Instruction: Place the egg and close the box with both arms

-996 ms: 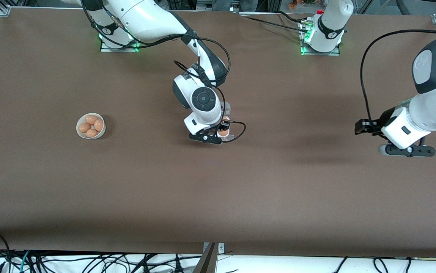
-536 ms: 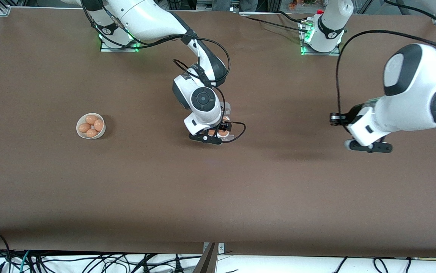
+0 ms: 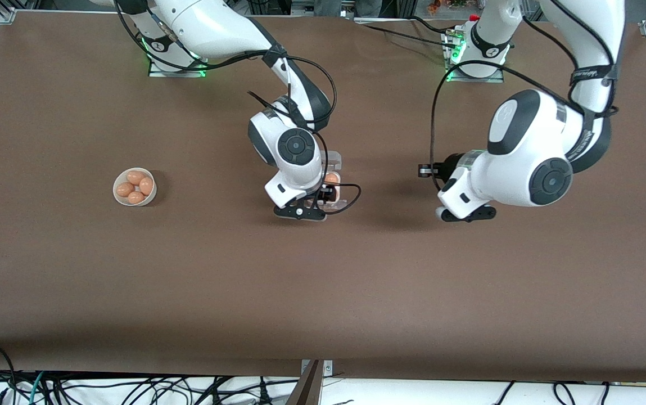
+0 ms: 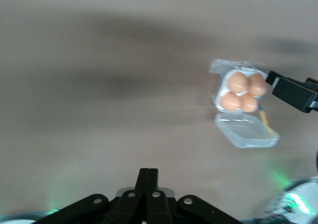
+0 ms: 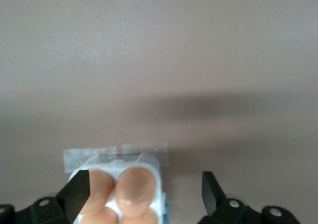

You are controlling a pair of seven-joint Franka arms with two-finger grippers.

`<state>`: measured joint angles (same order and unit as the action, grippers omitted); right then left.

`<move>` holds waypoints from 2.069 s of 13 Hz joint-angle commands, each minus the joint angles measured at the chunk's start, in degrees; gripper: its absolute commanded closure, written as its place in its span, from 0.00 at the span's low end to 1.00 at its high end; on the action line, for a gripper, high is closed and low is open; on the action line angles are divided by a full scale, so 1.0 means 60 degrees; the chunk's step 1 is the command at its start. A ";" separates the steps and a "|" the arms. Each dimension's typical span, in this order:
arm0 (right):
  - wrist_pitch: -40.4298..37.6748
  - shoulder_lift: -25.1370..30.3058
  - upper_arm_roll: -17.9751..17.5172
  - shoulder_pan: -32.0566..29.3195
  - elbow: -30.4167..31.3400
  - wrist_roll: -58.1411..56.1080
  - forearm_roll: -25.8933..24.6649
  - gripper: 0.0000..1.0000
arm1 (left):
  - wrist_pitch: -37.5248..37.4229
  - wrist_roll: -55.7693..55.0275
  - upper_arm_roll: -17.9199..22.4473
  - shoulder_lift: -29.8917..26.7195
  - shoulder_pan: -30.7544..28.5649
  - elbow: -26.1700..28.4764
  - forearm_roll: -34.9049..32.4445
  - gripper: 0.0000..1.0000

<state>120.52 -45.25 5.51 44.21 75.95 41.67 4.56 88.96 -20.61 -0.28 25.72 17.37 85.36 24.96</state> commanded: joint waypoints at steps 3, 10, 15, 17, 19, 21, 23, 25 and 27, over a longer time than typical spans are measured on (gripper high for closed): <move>-0.0777 0.0464 0.0648 -0.0117 -0.0017 -0.1537 -0.0042 0.00 | -0.0106 -0.1075 0.0090 0.0591 0.0793 -0.0253 0.1187 1.00; -0.2345 0.1577 0.1645 -0.0878 0.0056 -0.2404 0.0032 0.00 | -0.0003 -0.2350 0.0105 0.1118 0.2770 -0.0268 0.2051 1.00; -0.2948 0.3054 0.1383 -0.2122 0.0857 -0.3247 -0.0056 0.00 | 0.0654 -0.2847 0.0105 0.1908 0.3928 -0.0268 0.2037 1.00; -0.2918 0.3613 0.1266 -0.2677 0.0965 -0.4596 -0.0115 0.00 | 0.1195 -0.3010 0.0105 0.2158 0.4150 -0.0268 0.2036 1.00; -0.2904 0.4592 0.0229 -0.4109 0.1430 -0.4587 -0.0144 0.00 | 0.1432 -0.2996 0.0105 0.2232 0.4194 -0.0268 0.2022 1.00; -0.3005 0.5399 -0.0009 -0.4890 0.1681 -0.4704 -0.0144 0.00 | 0.1476 -0.2981 0.0134 0.2276 0.4180 -0.0282 0.1934 1.00; -0.3079 0.6379 -0.0024 -0.5272 0.2411 -0.4748 -0.0144 0.00 | 0.1622 -0.3025 0.0193 0.2291 0.4165 -0.0456 0.1890 1.00; -0.3458 0.7070 -0.0228 -0.5711 0.2795 -0.4777 -0.0101 0.00 | 0.1638 -0.3157 0.0237 0.2480 0.4150 -0.0793 0.1861 1.00; -0.3869 0.7277 -0.0682 -0.6327 0.2796 -0.5344 -0.0173 0.00 | 0.1667 -0.3171 0.0339 0.2554 0.4150 -0.0897 0.1701 1.00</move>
<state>98.19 -4.47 4.75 9.79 89.84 12.42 4.19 99.12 -38.60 0.99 39.18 42.04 82.82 35.94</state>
